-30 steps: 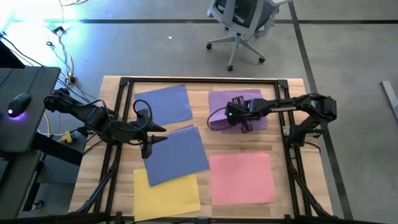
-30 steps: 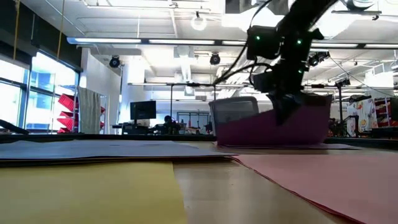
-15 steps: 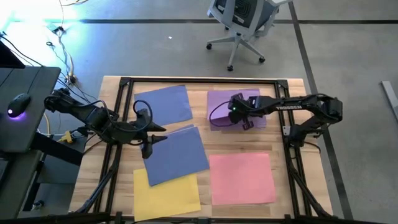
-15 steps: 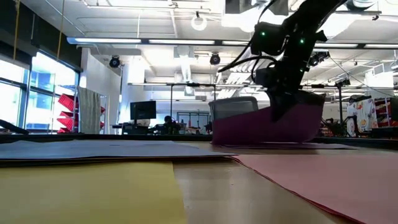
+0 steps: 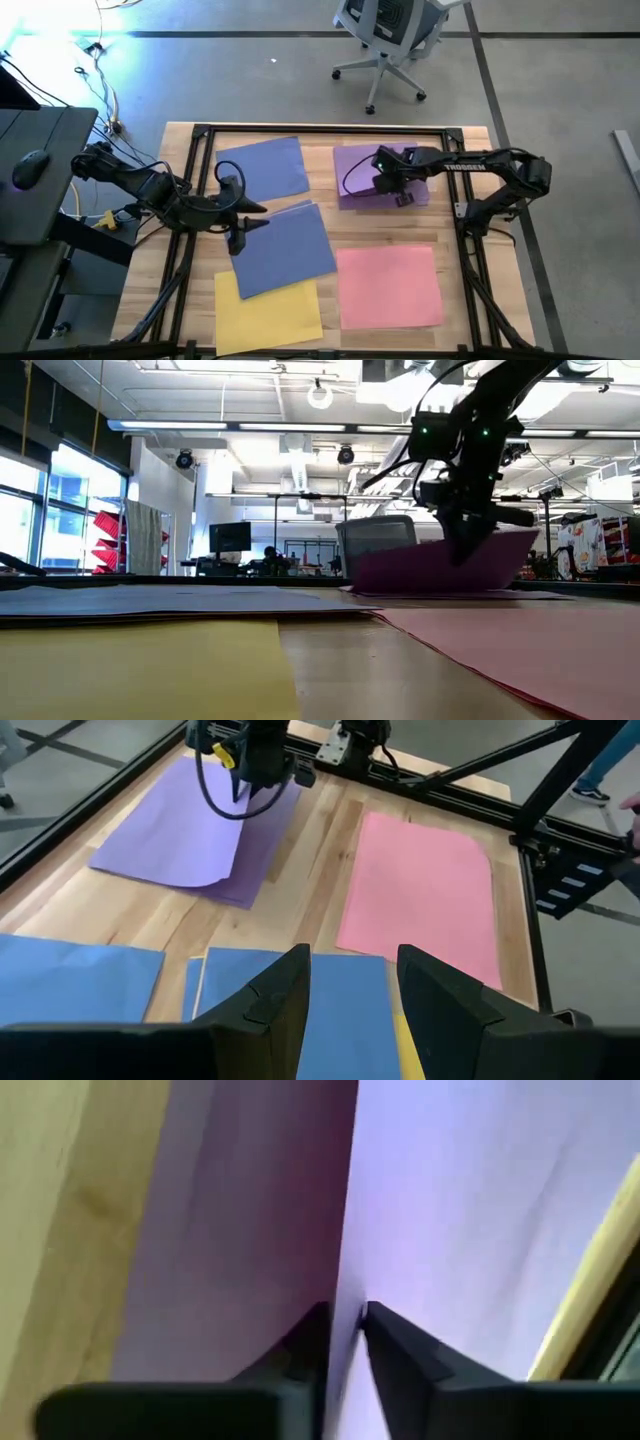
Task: Organize paper
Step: Stack the violet paper on the top right violet paper, then stack the blue paper on the top left blue paper
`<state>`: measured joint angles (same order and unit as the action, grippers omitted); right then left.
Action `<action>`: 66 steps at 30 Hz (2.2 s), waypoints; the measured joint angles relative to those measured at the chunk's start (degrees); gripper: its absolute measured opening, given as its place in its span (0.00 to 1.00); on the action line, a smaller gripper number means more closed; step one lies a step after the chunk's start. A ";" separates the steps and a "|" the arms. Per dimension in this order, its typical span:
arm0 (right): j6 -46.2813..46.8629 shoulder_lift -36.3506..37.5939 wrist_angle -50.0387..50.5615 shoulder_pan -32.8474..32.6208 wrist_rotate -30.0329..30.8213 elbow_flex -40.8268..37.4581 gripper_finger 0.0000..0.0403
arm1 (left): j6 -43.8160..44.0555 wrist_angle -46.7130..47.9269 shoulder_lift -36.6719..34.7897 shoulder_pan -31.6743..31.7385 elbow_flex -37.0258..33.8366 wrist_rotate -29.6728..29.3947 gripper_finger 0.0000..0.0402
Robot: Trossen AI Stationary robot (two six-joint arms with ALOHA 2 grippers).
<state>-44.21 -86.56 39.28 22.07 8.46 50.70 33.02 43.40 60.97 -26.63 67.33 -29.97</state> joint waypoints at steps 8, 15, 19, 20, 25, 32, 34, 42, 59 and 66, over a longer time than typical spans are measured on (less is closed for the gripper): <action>9.62 -0.04 11.46 -3.52 7.55 2.21 0.54 | 0.91 0.12 0.00 0.00 0.00 2.68 0.33; 31.17 -0.04 25.89 -7.47 -0.60 13.34 0.61 | 3.87 0.51 0.00 -0.02 0.00 4.19 0.33; 43.11 -0.02 21.53 -10.42 -10.72 16.83 0.61 | 7.91 2.08 0.00 -0.02 0.00 4.19 0.33; 44.86 -0.02 18.53 -11.59 -13.56 16.82 0.61 | 9.09 3.16 0.00 -0.02 0.00 4.17 0.33; 46.77 -0.02 -2.11 -19.83 -25.04 12.93 0.61 | 15.67 10.51 -0.22 0.27 -1.67 4.01 0.33; 41.41 -3.43 -34.51 -33.92 -20.98 8.18 0.61 | 15.94 -1.14 -0.08 6.40 -15.80 11.59 0.33; 37.22 -6.81 -38.33 -37.61 -14.71 8.83 0.61 | 13.16 -10.58 -0.02 9.18 -21.76 15.13 0.33; 27.23 -24.34 -40.88 -44.20 -3.98 18.67 0.61 | 9.63 -28.09 2.79 17.62 -37.49 20.74 0.33; 26.17 -48.82 -18.15 -42.74 3.85 49.18 0.47 | 6.71 -37.16 17.85 19.87 -41.86 30.01 0.33; 26.15 -48.89 -17.19 -43.00 6.61 52.34 0.33 | 6.62 -38.33 18.43 19.87 -41.92 30.40 0.33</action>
<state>-18.06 -135.45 22.09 -20.93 15.07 103.04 39.64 5.06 79.40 -6.76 25.41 0.43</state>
